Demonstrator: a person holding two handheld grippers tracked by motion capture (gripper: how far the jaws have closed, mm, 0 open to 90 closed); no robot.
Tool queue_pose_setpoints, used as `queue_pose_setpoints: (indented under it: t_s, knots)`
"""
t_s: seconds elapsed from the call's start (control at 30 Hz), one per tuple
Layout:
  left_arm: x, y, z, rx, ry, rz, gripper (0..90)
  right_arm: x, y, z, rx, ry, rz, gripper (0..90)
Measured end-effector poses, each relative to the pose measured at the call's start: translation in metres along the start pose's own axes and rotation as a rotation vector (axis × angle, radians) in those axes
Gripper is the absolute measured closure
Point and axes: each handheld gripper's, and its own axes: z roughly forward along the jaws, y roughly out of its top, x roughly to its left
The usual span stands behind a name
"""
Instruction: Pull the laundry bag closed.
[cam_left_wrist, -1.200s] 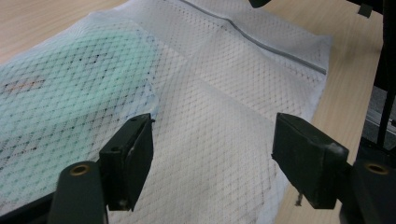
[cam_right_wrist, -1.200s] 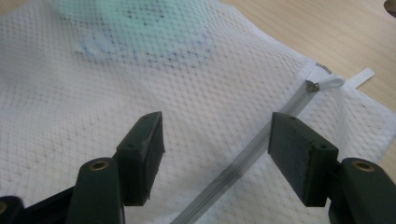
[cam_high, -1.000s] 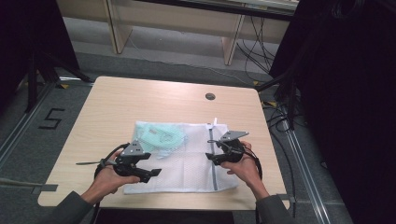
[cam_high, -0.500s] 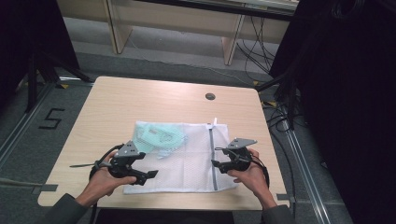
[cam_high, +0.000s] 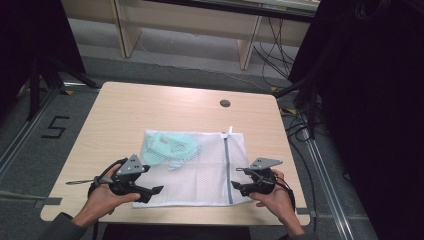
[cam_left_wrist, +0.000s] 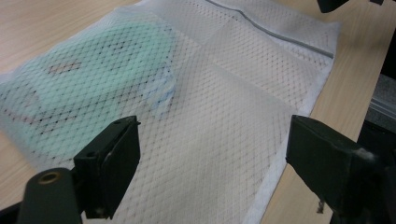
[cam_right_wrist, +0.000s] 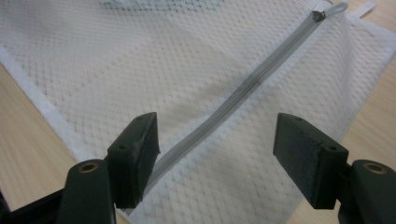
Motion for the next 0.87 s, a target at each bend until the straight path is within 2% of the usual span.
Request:
queue_pose_setpoints:
  t_s: [0.03,0.07,0.1,0.13,0.17,0.2,0.23,0.27,0.3,0.33,0.37,0.4,0.43,0.5,0.53,0.6,0.63,0.67,0.73,0.8,0.87]
  knots:
    - [-0.001,-0.001,-0.001,-0.002,0.004,-0.007,17.2,0.0,-0.001,-0.004,0.034,0.014,-0.002,32.0]
    - [-0.002,-0.003,-0.001,-0.003,0.007,-0.019,17.2,0.002,-0.004,-0.003,0.013,0.007,0.001,31.6]
    - [-0.002,-0.004,-0.002,0.008,0.014,-0.01,17.2,0.003,-0.005,-0.006,0.042,0.014,0.016,31.3]
    - [-0.004,-0.005,-0.001,-0.002,0.014,-0.025,17.4,0.004,-0.007,-0.006,0.025,0.004,0.007,31.2]
    - [-0.002,-0.005,-0.003,0.016,0.011,-0.008,17.3,0.006,-0.009,-0.006,0.022,0.001,0.013,31.0]
    - [-0.002,-0.005,-0.002,0.009,0.011,-0.006,17.4,0.007,-0.01,-0.009,0.036,0.003,0.006,30.7]
    - [-0.001,-0.005,-0.002,0.002,0.013,-0.014,17.4,0.009,-0.011,-0.011,0.039,0.008,0.023,30.6]
    - [-0.001,-0.006,-0.001,0.012,0.015,-0.018,17.3,0.009,-0.013,-0.011,0.042,0.003,-0.003,30.5]
    - [0.002,-0.006,0.0,0.019,0.02,0.005,17.3,0.011,-0.015,-0.011,0.034,-0.001,0.013,30.3]
    - [0.002,-0.006,0.001,0.029,0.021,-0.014,17.5,0.011,-0.015,-0.015,0.073,0.008,0.002,30.3]
    - [0.003,-0.007,0.001,0.033,0.027,-0.007,17.6,0.012,-0.018,-0.012,0.03,-0.01,-0.009,30.2]
    - [0.004,-0.007,0.001,0.037,0.029,-0.008,17.7,0.012,-0.018,-0.013,0.05,-0.009,-0.003,30.0]
    - [0.004,-0.007,0.001,0.031,0.029,-0.025,17.8,0.012,-0.018,-0.015,0.07,-0.002,-0.01,29.9]
    - [0.005,-0.007,0.001,0.03,0.032,-0.028,17.7,0.013,-0.019,-0.015,0.067,0.0,-0.012,29.6]
    - [0.005,-0.007,0.001,0.03,0.033,-0.028,17.7,0.015,-0.019,-0.015,0.066,0.005,0.011,29.5]
    - [0.004,-0.007,0.001,0.032,0.037,-0.029,17.7,0.014,-0.021,-0.013,0.063,-0.014,-0.019,29.1]
    - [0.004,-0.007,0.001,0.035,0.036,-0.027,17.8,0.013,-0.019,-0.015,0.103,-0.006,-0.022,29.0]
    - [0.005,-0.007,0.001,0.033,0.034,-0.016,17.8,0.013,-0.019,-0.015,0.098,-0.011,-0.03,29.0]
    - [0.004,-0.007,0.001,0.018,0.028,-0.042,17.8,0.012,-0.021,-0.013,0.072,-0.026,-0.03,29.0]
    - [0.005,-0.007,0.001,0.023,0.028,-0.036,17.8,0.012,-0.02,-0.015,0.095,-0.02,-0.027,28.9]
    - [0.006,-0.007,0.001,0.022,0.03,-0.036,17.8,0.012,-0.02,-0.014,0.092,-0.025,-0.03,28.9]
